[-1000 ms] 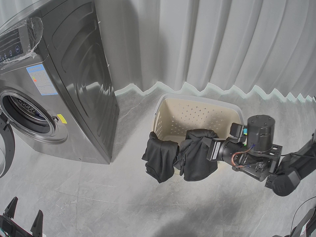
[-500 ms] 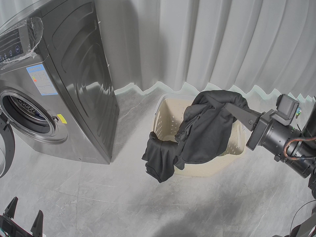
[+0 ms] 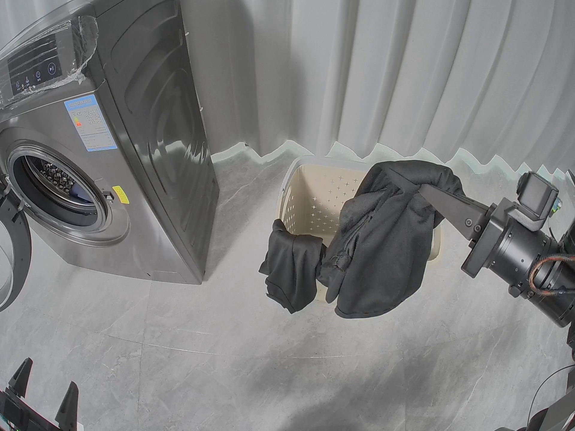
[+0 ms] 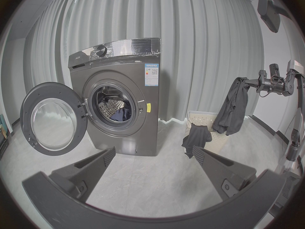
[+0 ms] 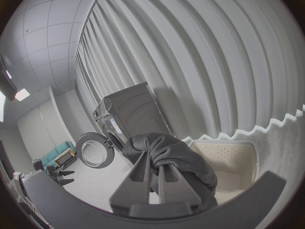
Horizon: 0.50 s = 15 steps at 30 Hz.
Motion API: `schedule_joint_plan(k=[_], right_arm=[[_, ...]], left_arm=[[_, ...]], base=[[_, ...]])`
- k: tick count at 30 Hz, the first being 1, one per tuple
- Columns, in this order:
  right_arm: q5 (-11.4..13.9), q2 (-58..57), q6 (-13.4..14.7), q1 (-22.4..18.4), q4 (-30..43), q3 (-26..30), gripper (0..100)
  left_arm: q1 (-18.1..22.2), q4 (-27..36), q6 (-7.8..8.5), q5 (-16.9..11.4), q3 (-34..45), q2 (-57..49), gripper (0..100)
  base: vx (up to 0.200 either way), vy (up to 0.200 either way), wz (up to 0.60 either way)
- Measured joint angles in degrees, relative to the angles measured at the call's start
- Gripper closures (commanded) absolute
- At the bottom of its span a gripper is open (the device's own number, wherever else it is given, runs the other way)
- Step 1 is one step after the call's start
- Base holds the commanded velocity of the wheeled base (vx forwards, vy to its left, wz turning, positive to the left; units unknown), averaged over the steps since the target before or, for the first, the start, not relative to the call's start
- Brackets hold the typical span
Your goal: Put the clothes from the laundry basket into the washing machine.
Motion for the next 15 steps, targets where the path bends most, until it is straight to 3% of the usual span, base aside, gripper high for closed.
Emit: schedule_joint_plan(k=[15], right_arm=[[0.0, 0.0, -0.1, 0.1, -0.1, 0.1, 100]], left_arm=[[-0.1, 0.0, -0.11, 0.0, 0.0, 0.0, 0]], base=[[0.000, 0.200, 0.00]])
